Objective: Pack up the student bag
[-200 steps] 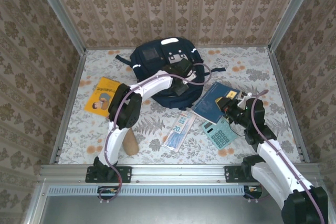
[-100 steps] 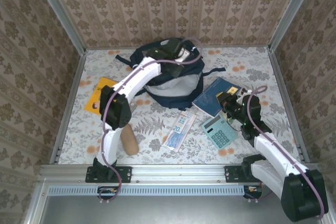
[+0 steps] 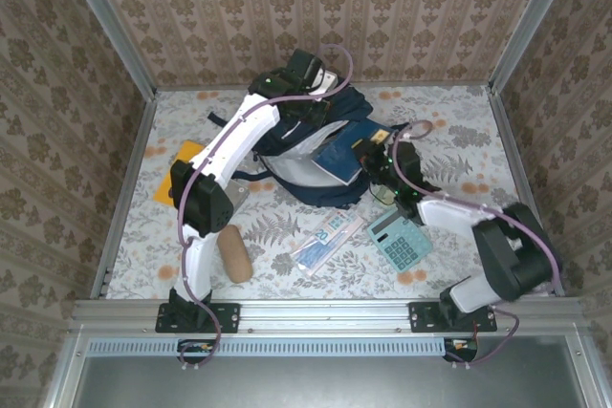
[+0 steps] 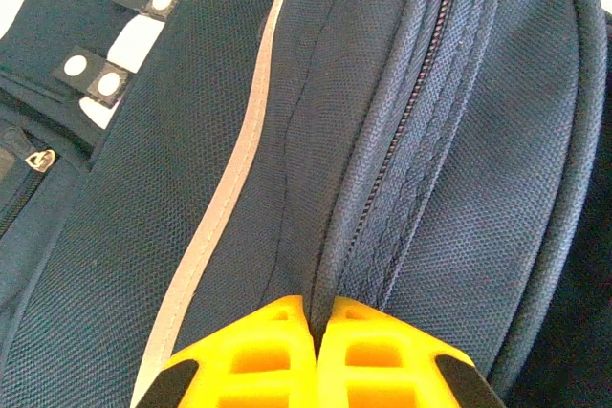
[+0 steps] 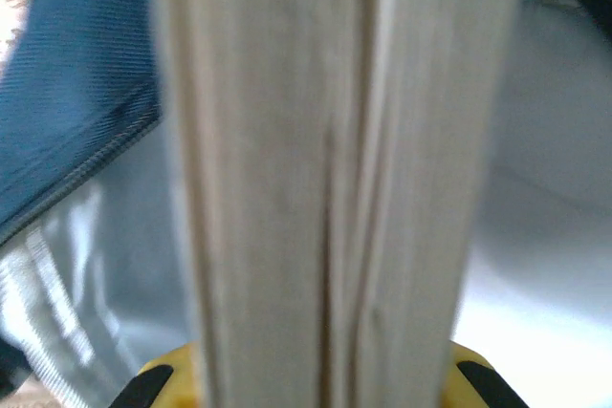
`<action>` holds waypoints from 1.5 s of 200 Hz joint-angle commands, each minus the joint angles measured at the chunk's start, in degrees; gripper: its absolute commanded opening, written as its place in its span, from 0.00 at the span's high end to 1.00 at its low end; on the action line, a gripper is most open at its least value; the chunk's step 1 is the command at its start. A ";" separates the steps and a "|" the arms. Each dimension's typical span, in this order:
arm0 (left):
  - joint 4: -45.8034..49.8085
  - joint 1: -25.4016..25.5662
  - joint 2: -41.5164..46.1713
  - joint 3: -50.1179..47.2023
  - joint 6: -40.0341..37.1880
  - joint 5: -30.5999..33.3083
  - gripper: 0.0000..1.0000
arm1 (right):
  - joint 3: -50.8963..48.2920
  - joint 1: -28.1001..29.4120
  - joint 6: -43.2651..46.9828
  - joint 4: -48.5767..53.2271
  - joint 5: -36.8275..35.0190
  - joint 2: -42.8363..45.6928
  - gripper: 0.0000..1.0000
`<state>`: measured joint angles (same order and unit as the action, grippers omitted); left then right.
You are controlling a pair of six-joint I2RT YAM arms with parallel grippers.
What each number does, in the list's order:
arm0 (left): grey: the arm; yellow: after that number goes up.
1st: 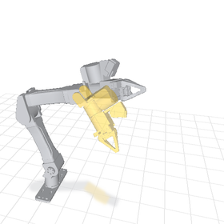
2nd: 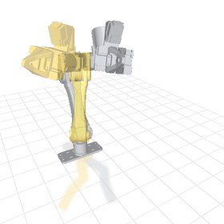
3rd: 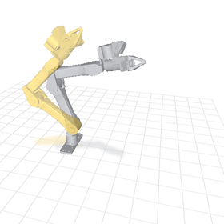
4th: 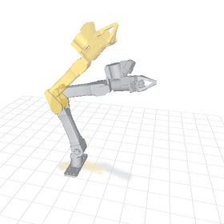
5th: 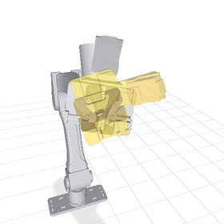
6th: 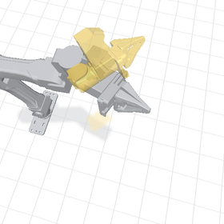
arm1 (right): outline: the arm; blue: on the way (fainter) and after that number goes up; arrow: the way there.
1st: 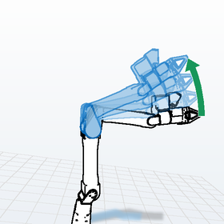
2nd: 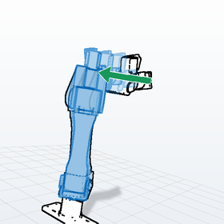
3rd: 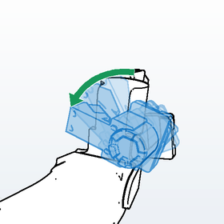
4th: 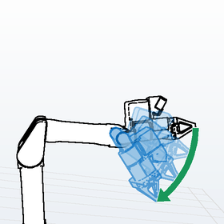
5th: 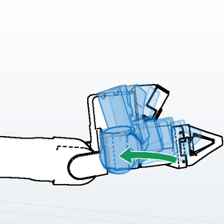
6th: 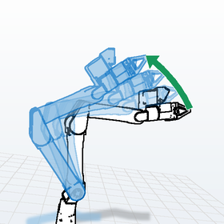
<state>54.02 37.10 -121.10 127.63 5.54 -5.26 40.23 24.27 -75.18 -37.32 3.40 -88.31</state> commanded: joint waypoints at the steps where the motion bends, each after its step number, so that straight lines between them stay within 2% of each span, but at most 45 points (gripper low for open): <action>1: -3.36 0.34 4.03 3.78 3.55 -3.87 1.00 | 5.54 1.53 -4.72 -10.78 -6.25 -7.93 1.00; 33: -3.45 0.47 4.12 3.63 4.04 -4.47 1.00 | 14.37 3.02 -8.73 -14.01 -9.18 -19.06 1.00; 85: -3.51 0.92 4.11 3.54 4.30 -5.62 1.00 | 25.47 3.94 -12.92 -12.15 -15.90 -30.74 1.00; 102: -3.24 1.03 4.20 3.37 4.22 -5.73 1.00 | 29.85 3.86 -14.28 -8.52 -16.34 -33.56 1.00; 134: -3.37 0.83 4.13 2.62 3.95 -5.86 1.00 | 37.76 3.90 -15.03 -4.02 -13.24 -38.68 0.94; 141: -3.41 0.75 4.06 2.69 3.97 -5.99 1.00 | 38.78 3.85 -14.94 -3.13 -12.54 -39.18 0.87; 144: -3.40 0.77 3.99 2.68 3.95 -5.98 1.00 | 39.01 3.85 -14.91 -2.99 -12.23 -39.35 0.80; 152: -3.44 0.69 3.98 2.63 3.95 -5.99 1.00 | 39.14 3.77 -15.00 -2.26 -11.14 -39.20 0.62; 168: -3.44 0.35 3.86 2.46 3.95 -6.08 1.00 | 37.95 3.77 -13.97 -0.50 -9.97 -37.64 0.42; 198: -3.86 -0.54 3.94 1.43 4.21 -6.50 1.00 | 32.59 3.24 -13.07 -0.15 -7.24 -33.75 0.27; 245: -4.47 -1.94 3.67 0.18 4.46 -7.00 1.00 | 22.98 3.08 -12.29 0.29 -5.41 -25.32 0.22; 300: -4.81 -2.17 3.87 -1.45 4.66 -6.73 1.00 | 16.75 2.97 -10.24 5.42 -1.48 -18.10 0.23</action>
<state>52.97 35.46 -121.10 126.34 9.04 -10.76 59.79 27.38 -86.96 -35.31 -0.91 -110.32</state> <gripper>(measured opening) 0.048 0.774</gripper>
